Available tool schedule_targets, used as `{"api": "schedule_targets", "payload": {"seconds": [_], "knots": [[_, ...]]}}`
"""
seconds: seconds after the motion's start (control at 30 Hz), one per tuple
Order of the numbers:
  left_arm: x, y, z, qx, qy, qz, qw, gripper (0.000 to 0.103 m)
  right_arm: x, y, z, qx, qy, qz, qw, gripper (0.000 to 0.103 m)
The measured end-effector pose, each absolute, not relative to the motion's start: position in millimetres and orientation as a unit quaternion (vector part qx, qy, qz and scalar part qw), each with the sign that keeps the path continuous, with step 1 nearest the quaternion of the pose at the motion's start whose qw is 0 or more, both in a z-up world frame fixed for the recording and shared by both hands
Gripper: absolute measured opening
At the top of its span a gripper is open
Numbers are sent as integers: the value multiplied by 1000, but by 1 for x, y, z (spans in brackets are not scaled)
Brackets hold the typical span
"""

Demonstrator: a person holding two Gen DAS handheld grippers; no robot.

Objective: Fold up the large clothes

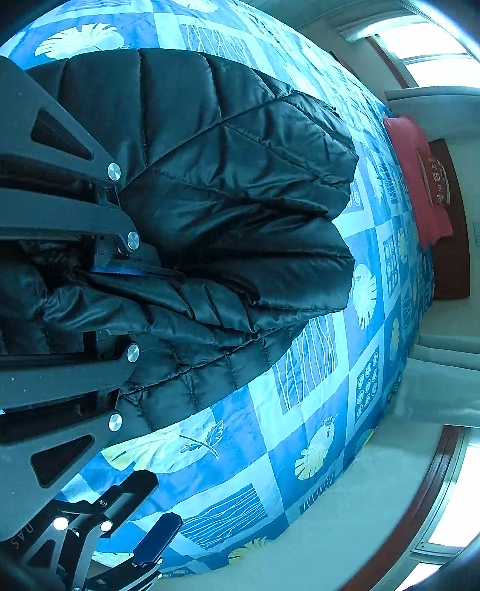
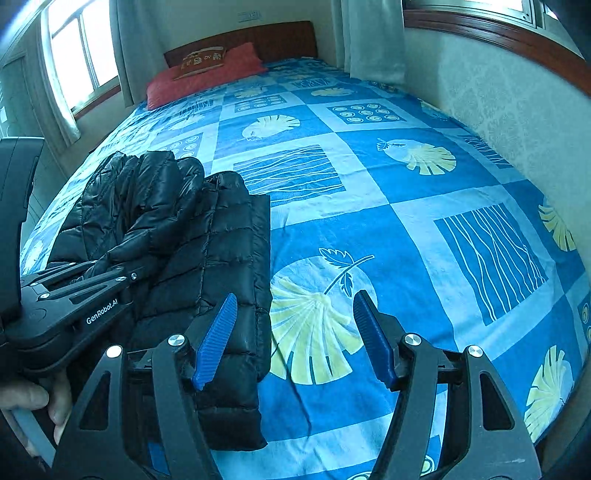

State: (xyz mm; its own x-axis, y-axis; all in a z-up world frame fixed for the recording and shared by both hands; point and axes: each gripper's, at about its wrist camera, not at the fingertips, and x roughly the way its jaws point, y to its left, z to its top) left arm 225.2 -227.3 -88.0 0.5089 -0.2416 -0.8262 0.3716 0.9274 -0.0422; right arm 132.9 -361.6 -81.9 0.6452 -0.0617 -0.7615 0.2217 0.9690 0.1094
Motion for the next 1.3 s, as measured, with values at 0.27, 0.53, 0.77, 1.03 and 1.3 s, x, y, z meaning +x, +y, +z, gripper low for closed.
{"api": "schedule_targets", "payload": {"seconds": [0.27, 0.53, 0.77, 1.03, 1.3], "knots": [[213, -233, -77, 81, 451, -176, 871, 20, 130, -361, -79, 91, 412, -83, 903, 65], [184, -230, -42, 64, 417, -201, 884, 38, 118, -363, -71, 84, 405, -97, 905, 65], [158, -220, -9, 52, 383, -231, 893, 41, 108, -356, -60, 79, 397, -101, 909, 65], [145, -150, 7, 34, 338, -171, 925, 60, 109, -327, -45, 71, 382, -76, 918, 65], [161, -43, -31, -7, 362, -56, 931, 61, 134, -287, -34, 122, 381, 2, 916, 81]]}}
